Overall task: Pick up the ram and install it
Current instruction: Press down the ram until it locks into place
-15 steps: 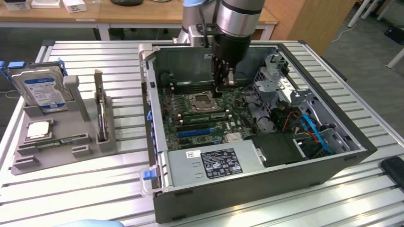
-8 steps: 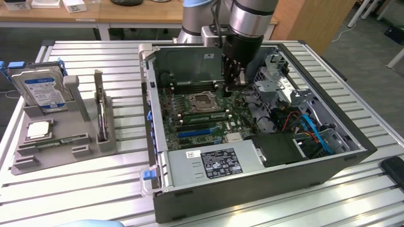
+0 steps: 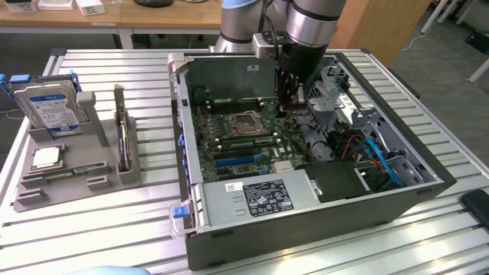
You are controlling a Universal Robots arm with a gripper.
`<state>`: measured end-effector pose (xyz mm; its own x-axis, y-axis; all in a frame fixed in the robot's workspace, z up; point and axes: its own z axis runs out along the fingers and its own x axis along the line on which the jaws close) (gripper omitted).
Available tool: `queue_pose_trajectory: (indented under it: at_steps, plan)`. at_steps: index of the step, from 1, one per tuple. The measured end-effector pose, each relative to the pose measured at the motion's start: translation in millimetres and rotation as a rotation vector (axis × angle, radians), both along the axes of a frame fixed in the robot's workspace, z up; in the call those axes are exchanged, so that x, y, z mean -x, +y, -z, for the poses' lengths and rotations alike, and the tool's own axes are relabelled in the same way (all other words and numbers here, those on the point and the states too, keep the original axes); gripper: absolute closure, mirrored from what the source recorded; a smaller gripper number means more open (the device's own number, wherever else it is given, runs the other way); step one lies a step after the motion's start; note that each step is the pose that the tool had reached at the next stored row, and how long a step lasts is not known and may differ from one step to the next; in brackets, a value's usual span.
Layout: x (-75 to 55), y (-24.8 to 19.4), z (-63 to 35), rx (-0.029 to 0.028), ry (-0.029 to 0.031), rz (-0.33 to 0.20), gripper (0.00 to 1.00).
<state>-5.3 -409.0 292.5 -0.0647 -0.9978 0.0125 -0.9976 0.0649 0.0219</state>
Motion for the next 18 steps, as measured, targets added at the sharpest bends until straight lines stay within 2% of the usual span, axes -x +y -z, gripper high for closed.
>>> queue_pose_trajectory:
  at_steps: [8,18]
  plan:
    - [-0.9,0.0,7.5,0.0000,-0.0011,0.000,0.90]
    - [-1.8,0.0,21.8,0.0000,-0.0036,0.000,0.90]
